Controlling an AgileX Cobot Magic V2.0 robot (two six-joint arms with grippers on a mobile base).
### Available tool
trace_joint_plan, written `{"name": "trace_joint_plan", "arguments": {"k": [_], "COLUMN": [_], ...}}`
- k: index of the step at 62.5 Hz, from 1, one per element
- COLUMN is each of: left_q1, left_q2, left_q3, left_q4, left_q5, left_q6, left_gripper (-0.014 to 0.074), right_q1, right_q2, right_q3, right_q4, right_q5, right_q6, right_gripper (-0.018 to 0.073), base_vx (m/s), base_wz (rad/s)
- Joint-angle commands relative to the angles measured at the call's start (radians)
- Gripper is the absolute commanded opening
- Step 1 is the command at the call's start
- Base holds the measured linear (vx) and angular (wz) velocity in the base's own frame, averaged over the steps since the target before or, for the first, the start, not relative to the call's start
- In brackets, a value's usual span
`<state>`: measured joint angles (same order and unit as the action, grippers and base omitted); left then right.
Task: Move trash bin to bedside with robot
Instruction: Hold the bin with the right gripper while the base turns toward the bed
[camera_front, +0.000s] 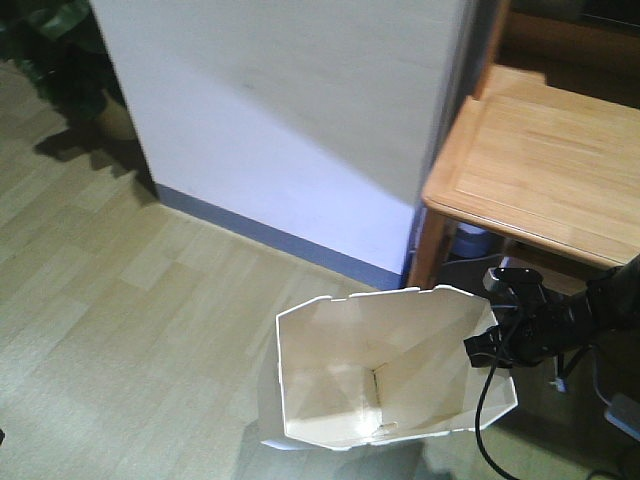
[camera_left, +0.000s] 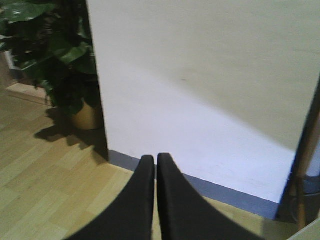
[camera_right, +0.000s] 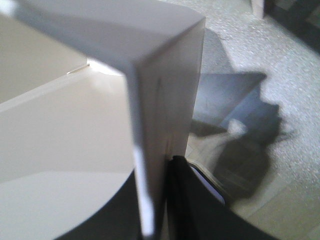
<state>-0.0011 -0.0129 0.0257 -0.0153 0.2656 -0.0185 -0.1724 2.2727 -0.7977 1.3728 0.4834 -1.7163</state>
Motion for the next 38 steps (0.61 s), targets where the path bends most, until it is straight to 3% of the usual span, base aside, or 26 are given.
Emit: {"name": "trace_joint_plan", "arguments": {"k": [1,38], "left_q1": [-0.002,-0.002], "left_q2": [-0.014,-0.014], "left_q3": [0.019,0.019], "left_q4": [-0.004,-0.004], "left_q5": [-0.069,-0.069], "left_q6": [-0.004,-0.004], "left_gripper": [-0.0007,-0.0007], "right_q1": [-0.002,-0.002], "right_q2": [-0.072,-0.072], "right_q3": [-0.008,-0.008], "right_q4": [0.041,0.041], "right_q5": [0.220,0.216], "right_q6": [0.001,0.001], "right_gripper": [-0.0005,-0.0005], "base_vx": [0.02,0.06], "base_wz": [0.43,0.42]}}
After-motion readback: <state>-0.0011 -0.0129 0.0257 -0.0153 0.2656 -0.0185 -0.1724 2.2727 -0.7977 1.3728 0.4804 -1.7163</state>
